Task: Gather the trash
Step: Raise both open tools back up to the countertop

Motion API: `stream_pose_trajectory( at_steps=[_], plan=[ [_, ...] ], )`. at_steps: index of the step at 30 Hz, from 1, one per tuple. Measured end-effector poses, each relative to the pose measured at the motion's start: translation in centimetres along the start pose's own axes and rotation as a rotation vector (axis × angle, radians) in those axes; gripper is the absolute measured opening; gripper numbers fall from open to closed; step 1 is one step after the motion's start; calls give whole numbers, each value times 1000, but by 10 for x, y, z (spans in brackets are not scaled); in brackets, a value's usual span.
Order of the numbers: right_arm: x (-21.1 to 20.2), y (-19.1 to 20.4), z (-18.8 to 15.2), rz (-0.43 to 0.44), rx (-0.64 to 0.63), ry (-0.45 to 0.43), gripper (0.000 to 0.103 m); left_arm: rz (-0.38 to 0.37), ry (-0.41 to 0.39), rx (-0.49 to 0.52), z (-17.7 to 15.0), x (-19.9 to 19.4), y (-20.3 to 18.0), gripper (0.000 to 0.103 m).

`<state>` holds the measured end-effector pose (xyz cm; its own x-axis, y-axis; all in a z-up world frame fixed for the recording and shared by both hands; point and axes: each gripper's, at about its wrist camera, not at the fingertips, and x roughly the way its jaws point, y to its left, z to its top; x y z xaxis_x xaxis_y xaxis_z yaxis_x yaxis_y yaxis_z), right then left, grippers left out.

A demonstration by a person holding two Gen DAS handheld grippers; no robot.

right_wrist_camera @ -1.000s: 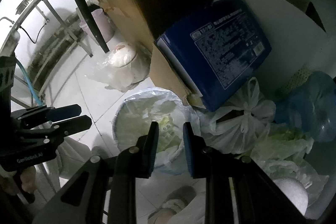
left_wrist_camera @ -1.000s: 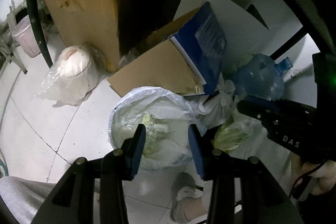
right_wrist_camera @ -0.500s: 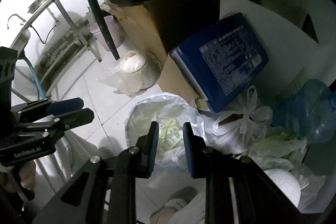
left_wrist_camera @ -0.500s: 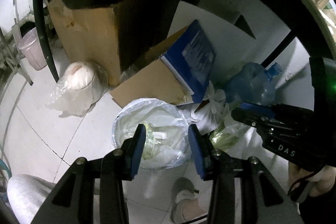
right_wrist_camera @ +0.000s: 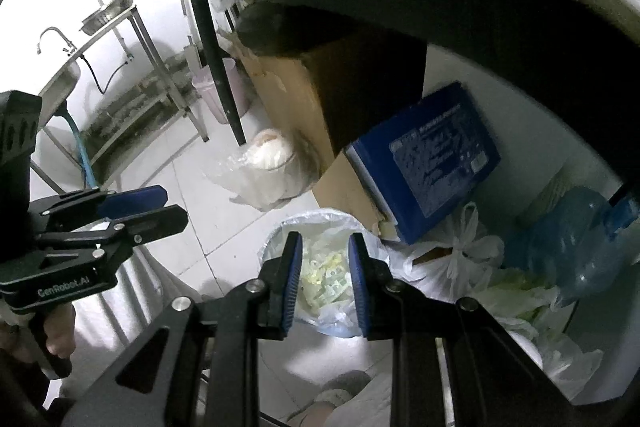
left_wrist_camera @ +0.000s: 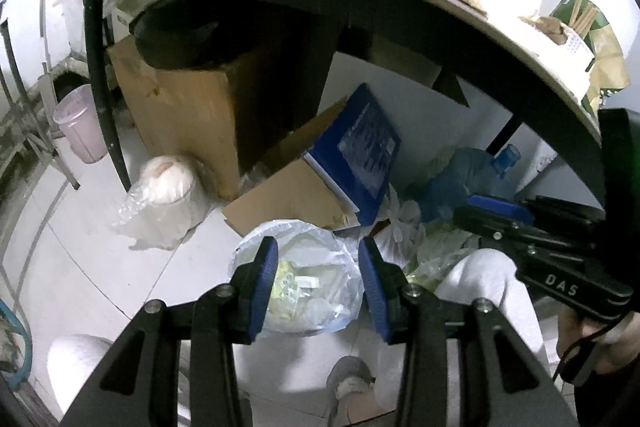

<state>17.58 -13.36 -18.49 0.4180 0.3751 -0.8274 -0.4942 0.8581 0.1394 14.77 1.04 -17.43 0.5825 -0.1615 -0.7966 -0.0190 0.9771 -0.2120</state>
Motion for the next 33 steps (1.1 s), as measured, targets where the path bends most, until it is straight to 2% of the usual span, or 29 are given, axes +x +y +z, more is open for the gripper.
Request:
stream_pose_trajectory(
  at_steps=[7, 11, 19, 22, 26, 30, 33],
  plan=[
    [-42, 3, 5, -4, -8, -60, 22, 6, -56, 17, 8, -34, -11, 41],
    [-68, 3, 6, -4, -14, -100, 31, -1, -86, 30, 15, -52, -18, 41],
    [-114, -2, 17, -1, -22, -180, 32, -12, -133, 72, 34, -76, -45, 42],
    [-131, -8, 23, -3, -24, -207, 32, -23, -144, 86, 42, -82, -56, 49],
    [-153, -18, 28, -13, -22, -246, 32, -29, -162, 104, 53, -90, -72, 52],
    [-172, -35, 35, -28, -7, -278, 32, -34, -177, 116, 65, -94, -85, 60],
    [-184, -46, 39, -37, 4, -294, 33, -36, -185, 129, 75, -94, -96, 61]
  ],
)
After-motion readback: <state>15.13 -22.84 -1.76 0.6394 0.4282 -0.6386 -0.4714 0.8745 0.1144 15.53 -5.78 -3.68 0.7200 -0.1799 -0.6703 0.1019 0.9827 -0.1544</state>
